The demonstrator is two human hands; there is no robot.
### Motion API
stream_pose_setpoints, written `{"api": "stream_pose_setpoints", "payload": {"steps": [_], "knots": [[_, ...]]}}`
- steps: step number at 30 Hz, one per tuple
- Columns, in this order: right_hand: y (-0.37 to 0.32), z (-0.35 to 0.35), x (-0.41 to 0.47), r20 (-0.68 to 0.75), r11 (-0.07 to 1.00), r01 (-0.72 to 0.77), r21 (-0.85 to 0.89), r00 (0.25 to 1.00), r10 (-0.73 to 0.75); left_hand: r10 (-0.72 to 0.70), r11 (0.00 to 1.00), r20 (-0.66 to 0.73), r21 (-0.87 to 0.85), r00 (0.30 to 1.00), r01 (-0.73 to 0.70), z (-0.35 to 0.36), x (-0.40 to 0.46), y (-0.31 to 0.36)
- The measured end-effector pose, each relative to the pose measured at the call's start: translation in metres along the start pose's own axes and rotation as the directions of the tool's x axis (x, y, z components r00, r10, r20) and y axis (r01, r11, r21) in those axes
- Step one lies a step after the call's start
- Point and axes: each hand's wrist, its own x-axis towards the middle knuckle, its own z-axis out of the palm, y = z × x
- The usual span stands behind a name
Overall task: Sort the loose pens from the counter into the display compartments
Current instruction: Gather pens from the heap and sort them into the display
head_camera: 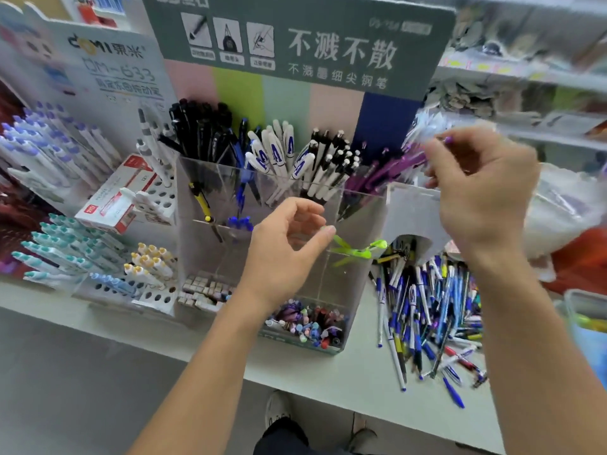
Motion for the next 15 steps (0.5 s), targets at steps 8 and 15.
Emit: {"api": "stream_pose_setpoints", "payload": {"steps": [8, 15], "knots": [[0.034, 0.037, -0.012, 0.342, 0.902, 0.219, -0.372, 0.936, -0.086, -0.038, 0.991, 0.075, 0.128, 0.996, 0.028, 0.019, 0.009, -0.004], [0.107, -0.069, -0.079, 0.04, 0.871, -0.367, -0.327, 0.915, 0.401, 0.067, 0.988, 0.225, 0.118, 0.972, -0.095, 0.104, -0.036, 0.003]]}}
